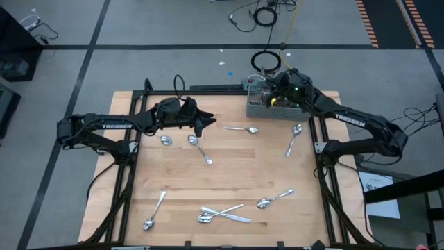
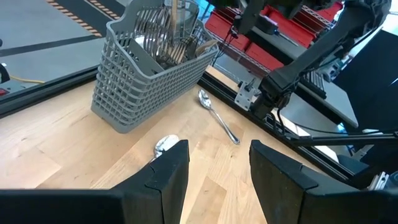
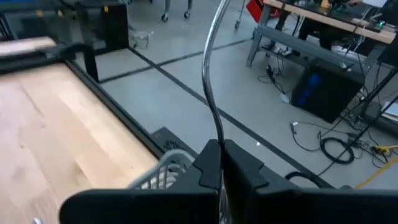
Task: Sort silverware
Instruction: Put the silver fork into the gray utensil holder
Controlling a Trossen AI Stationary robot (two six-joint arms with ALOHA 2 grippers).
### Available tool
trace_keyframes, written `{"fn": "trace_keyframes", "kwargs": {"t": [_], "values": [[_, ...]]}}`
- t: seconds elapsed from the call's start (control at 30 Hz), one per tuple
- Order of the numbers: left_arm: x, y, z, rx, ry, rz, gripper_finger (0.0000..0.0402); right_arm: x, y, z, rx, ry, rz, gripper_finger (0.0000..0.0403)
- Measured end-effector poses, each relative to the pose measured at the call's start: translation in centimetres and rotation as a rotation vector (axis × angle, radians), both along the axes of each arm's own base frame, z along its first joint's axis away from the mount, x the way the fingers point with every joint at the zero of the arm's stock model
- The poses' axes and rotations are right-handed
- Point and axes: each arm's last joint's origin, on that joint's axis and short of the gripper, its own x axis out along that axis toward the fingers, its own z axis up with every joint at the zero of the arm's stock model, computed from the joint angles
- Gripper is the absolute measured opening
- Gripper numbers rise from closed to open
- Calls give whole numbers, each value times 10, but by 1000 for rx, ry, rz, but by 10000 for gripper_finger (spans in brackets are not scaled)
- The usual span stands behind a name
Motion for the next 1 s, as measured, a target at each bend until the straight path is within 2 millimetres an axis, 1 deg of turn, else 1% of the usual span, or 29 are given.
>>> {"fn": "trace_keyframes", "kwargs": {"t": [0.13,0.4,0.63,0.77,1.0], "values": [[-1,0,-2,-16,20,2,173,0,-3,-5,1,34,-24,0],[-1,-1,-5,-40,41,5,173,-5,-1,-26,19,86,-71,0],[-1,-1,-4,-39,40,5,173,-9,3,-30,60,55,-87,0],[-1,-1,-4,-39,40,5,173,-9,3,-30,87,19,-100,16],[-1,-1,-4,-38,38,5,173,-9,3,-30,90,18,-99,59]]}}
